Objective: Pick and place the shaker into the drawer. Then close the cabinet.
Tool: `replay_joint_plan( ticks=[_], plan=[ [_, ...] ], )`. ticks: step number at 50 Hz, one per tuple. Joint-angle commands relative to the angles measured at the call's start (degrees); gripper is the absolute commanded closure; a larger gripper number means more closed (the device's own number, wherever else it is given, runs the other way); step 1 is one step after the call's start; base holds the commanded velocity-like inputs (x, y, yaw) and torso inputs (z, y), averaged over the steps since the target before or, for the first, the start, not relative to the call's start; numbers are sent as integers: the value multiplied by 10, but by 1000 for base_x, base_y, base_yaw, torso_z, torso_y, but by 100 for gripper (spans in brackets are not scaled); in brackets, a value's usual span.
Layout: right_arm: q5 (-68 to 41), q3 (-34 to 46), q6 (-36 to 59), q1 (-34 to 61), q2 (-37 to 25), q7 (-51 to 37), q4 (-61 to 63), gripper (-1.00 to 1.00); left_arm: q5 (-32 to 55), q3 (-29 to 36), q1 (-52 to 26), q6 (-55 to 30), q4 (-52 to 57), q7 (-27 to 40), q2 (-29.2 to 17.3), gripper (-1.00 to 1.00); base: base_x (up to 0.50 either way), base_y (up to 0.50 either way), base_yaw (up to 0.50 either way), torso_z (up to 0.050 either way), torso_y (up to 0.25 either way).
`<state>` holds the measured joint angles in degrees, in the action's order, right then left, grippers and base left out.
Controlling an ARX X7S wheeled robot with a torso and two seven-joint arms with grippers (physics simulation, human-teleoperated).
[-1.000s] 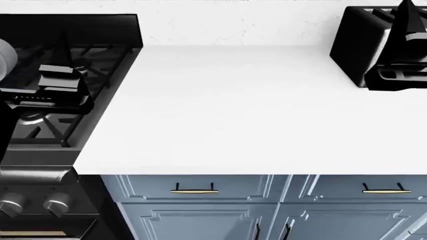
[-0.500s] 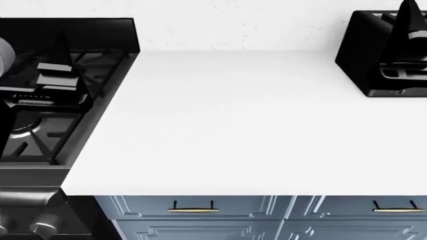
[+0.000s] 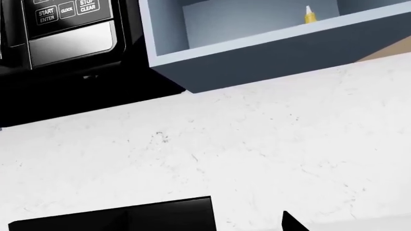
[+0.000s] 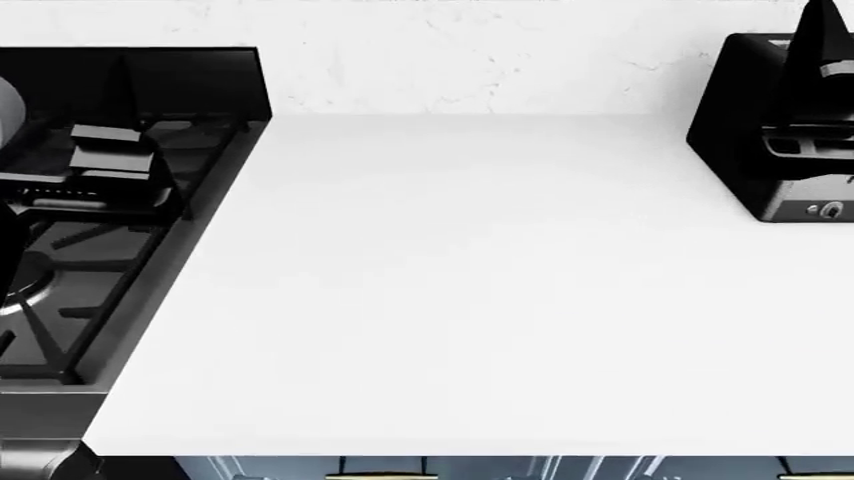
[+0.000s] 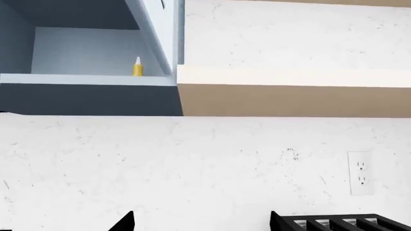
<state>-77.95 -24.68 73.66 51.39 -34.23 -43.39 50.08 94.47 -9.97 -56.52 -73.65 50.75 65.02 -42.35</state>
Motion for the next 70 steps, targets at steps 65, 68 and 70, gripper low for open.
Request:
replay_joint_plan(
  ticks=[65,68,70],
  plan=[
    [-31,-20,-58,76,-81,9,-26,-100,-8,24,-11,28,-1,-7,-20,-100,127,0,0,0,0],
    [-36,-6,-55,115,-97,6,-43,-100,-8,25,-11,30,-1,-8,-21,-100,0,0,0,0,0],
    [-28,11,-53,143,-105,9,-57,-100,-3,28,-15,30,-2,-3,-22,-100,0,0,0,0,0]
  ],
)
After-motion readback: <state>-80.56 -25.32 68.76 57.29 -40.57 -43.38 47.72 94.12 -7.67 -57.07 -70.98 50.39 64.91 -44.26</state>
